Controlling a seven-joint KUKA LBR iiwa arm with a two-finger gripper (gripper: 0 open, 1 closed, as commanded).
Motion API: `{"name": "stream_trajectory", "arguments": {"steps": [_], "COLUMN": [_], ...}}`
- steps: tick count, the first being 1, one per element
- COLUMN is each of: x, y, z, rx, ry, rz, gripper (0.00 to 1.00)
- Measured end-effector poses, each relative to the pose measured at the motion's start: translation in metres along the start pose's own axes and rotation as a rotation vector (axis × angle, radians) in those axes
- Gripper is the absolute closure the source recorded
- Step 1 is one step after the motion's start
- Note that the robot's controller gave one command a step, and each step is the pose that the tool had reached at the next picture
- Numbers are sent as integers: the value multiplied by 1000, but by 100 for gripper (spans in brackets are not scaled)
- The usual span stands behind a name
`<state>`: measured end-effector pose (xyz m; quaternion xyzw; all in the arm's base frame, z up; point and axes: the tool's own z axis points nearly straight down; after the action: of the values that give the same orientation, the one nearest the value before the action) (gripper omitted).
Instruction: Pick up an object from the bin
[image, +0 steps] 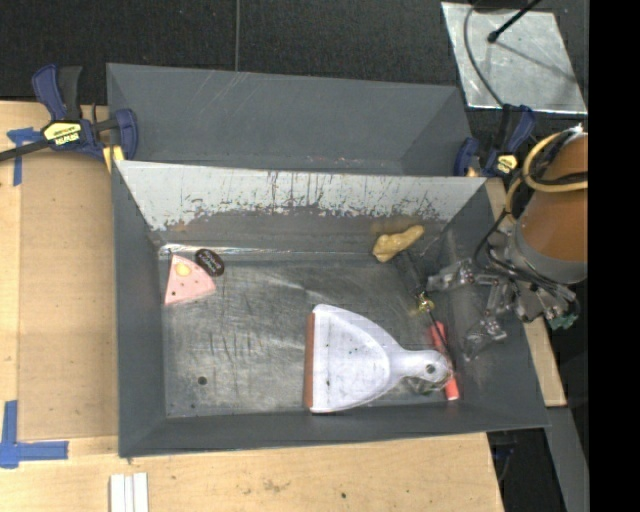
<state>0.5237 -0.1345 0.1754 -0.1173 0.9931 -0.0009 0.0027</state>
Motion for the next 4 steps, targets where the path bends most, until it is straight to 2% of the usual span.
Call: {"name": "stream_trajectory", "arguments": {"steps": [1,2,3,4], "x": [-3,2,3,23], "y": [7,-3,-9,-2], "z": [50,94,103,97], "rx": [3,0,1,-3], "ry": [-2,-1,-6,2], "rz": [2,226,86,63], "gripper": [0,0,0,0]}}
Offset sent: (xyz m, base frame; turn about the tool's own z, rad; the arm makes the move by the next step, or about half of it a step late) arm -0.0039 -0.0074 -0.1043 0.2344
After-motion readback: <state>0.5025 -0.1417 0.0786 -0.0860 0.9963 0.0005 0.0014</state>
